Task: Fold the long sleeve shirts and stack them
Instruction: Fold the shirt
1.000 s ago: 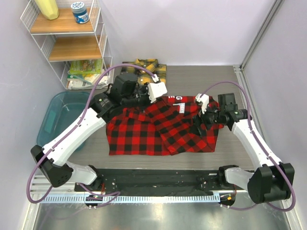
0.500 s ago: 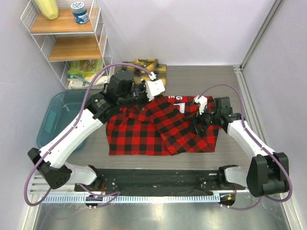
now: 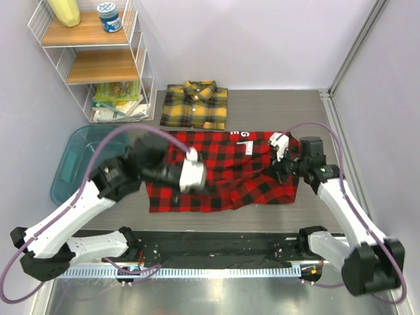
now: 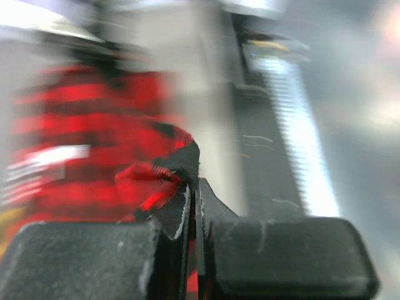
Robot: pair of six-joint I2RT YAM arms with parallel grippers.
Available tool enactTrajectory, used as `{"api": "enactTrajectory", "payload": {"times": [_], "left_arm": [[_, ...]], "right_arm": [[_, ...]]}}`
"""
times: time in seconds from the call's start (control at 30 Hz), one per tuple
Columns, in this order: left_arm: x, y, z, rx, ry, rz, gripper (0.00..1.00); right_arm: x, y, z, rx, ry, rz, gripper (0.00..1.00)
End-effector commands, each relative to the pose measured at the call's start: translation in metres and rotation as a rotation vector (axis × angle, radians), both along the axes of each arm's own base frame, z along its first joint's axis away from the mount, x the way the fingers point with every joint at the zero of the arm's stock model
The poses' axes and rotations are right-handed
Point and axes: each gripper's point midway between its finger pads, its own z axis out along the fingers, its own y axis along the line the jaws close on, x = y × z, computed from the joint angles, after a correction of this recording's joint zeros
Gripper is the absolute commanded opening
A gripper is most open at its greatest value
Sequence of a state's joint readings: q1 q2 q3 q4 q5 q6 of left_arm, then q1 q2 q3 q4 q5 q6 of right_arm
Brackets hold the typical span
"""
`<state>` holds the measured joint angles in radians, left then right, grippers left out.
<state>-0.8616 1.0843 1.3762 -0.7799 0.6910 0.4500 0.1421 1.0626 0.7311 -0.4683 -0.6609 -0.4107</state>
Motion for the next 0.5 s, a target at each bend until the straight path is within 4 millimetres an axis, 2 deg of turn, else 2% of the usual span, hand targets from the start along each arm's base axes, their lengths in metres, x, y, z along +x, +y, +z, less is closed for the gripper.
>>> {"api": "enactTrajectory", "payload": {"times": [0.0,0.03,0.07,0.1,0.13,0.17,0.23,0.27,0.3,0.33,0.37,0.4,0.47], "left_arm": [[-0.103,0.021,-0.071,0.141,0.352,-0.284,0.04],[-0.104,0.025,-0.096,0.191,0.38,-0.271,0.26],[-0.098,0.027,-0.106,0.216,0.318,-0.265,0.42],[-0.103,0.034,-0.117,0.274,0.277,-0.286,0.54],[-0.095,0.035,-0.121,0.285,0.209,-0.266,0.6],[-0.067,0.039,-0.136,0.349,0.109,-0.135,0.62],[-0.033,0.048,-0.151,0.411,0.003,0.018,0.59],[-0.026,0.064,-0.174,0.475,-0.044,0.027,0.58],[-0.006,0.08,-0.187,0.53,-0.085,0.115,0.56],[0.001,0.092,-0.2,0.562,-0.097,0.142,0.51],[0.018,0.11,-0.209,0.588,-0.114,0.196,0.48],[0.019,0.128,-0.234,0.65,-0.094,0.214,0.45],[0.032,0.158,-0.253,0.718,-0.067,0.272,0.4]], "right_arm": [[-0.036,-0.003,0.022,-0.02,-0.126,0.078,0.01],[-0.045,-0.004,0.023,-0.036,-0.135,0.101,0.01],[-0.047,-0.009,0.022,-0.062,-0.163,0.101,0.01],[-0.053,-0.011,0.026,-0.076,-0.197,0.103,0.01],[-0.057,-0.014,0.024,-0.093,-0.207,0.115,0.01],[-0.061,-0.015,0.022,-0.118,-0.228,0.147,0.01],[-0.071,-0.017,0.02,-0.135,-0.232,0.173,0.01],[-0.072,-0.018,0.02,-0.148,-0.245,0.189,0.01],[-0.076,-0.019,0.017,-0.157,-0.235,0.201,0.01],[-0.078,-0.02,0.015,-0.167,-0.235,0.213,0.01],[-0.08,-0.021,0.013,-0.181,-0.237,0.228,0.01],[-0.083,-0.023,0.01,-0.2,-0.236,0.246,0.01],[-0.086,-0.026,0.007,-0.222,-0.242,0.259,0.01]]}}
